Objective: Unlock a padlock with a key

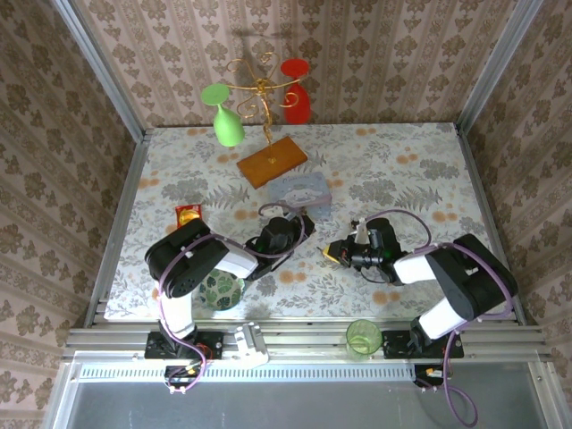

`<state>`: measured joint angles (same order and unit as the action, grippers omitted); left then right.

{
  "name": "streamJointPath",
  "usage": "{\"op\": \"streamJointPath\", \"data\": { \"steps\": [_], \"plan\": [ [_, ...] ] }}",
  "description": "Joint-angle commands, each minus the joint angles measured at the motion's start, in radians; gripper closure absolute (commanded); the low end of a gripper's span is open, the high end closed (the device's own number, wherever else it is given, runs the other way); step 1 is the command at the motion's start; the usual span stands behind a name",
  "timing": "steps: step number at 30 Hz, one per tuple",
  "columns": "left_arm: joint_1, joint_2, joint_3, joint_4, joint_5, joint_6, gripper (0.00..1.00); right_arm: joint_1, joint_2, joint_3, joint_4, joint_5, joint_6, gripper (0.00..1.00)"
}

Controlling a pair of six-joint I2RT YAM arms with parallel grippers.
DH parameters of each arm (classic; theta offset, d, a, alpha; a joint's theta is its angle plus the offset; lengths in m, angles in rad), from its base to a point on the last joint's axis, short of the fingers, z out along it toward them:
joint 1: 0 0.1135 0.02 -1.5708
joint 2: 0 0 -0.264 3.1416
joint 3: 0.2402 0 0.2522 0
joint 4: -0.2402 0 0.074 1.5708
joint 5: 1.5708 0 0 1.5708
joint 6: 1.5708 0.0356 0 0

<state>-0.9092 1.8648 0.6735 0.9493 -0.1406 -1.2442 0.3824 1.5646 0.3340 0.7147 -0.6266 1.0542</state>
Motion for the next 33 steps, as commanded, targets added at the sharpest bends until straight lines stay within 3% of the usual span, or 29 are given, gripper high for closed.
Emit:
{"op": "streamJointPath", "data": {
  "steps": [1,9,33],
  "plan": [
    [-0.010,0.017,0.007,0.174,-0.062,-0.078,1.00,-0.018,0.053,-0.013,0.207,-0.055,0.108,1.00],
    [-0.021,0.094,-0.002,0.323,-0.097,-0.161,1.00,-0.038,0.251,-0.032,0.586,-0.096,0.295,1.00],
    [-0.024,0.088,0.020,0.345,-0.078,-0.208,1.00,-0.082,0.209,-0.004,0.597,-0.099,0.294,1.00]
  ]
}}
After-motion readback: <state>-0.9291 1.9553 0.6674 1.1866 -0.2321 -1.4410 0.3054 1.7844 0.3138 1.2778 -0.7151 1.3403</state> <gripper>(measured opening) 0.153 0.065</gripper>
